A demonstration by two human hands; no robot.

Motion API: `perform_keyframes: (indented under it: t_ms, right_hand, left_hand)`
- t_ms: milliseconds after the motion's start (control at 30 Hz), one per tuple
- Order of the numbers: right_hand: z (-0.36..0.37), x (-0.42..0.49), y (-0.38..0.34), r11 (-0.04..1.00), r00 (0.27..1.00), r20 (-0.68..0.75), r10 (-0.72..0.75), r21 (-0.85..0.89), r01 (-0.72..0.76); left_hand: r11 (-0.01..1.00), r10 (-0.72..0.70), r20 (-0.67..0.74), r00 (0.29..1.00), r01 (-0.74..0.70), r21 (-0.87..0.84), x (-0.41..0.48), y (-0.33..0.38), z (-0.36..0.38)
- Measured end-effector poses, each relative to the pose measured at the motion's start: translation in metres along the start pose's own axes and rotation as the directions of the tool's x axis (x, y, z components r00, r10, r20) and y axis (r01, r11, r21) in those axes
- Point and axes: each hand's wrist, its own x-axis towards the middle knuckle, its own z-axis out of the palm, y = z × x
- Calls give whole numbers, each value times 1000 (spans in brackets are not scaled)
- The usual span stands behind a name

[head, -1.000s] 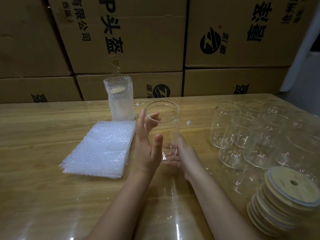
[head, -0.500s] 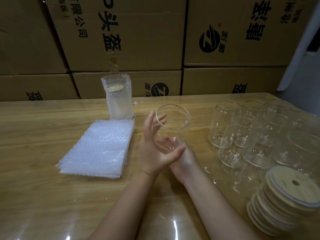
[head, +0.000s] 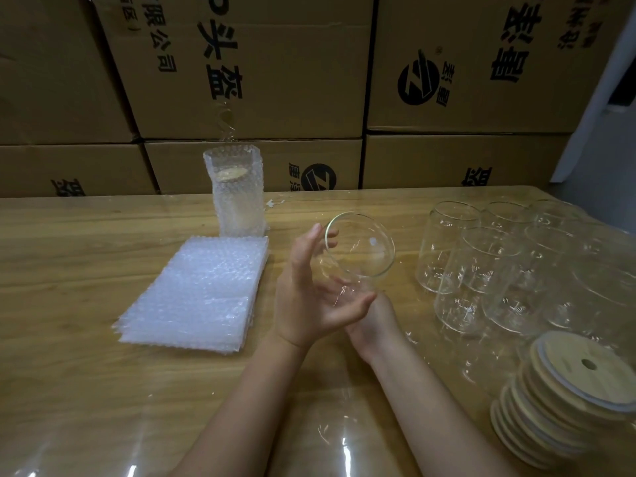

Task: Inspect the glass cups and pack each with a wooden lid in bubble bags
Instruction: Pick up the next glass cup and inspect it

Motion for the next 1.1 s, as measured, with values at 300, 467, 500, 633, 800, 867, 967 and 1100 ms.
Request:
perform_keyframes:
  t_ms: [300,467,500,633,800,867,967,1100]
  right_hand:
    - [4,-4,3,984,973,-149,-175,-3,176]
    - [15,-7,-3,895,894,-84,-441,-125,429]
    - [16,-7,-7,876,877,-74,-476,-133,464]
    - [9,-1,-26,892,889,-70,-452,-68,448]
    - [4,7,-56,885,937,92,-338,-308,350]
    - [5,9,-66,815,923,176,-343,-433,385]
    - [10,5,-72,674,881,273,-387,-568,472]
    - [19,-2,-67,343,684,367,-630,-659,669]
  left_hand:
    - [899,-438,-10,899,437,-33,-5,23,10]
    - [815,-560,84,824,566,-123,8,10,4]
    - [800,-574,134,808,588,-124,10,7,1]
    - [807,-573,326,752,588,63,15,2,-12]
    - [799,-601,389,698,533,278,21,6,-33]
    - [807,-590,399,702,495,322,22,8,-36]
    - [817,-577,380,723,512,266,22,9,-36]
    - [823,-568,337,751,532,200,25,9,-36]
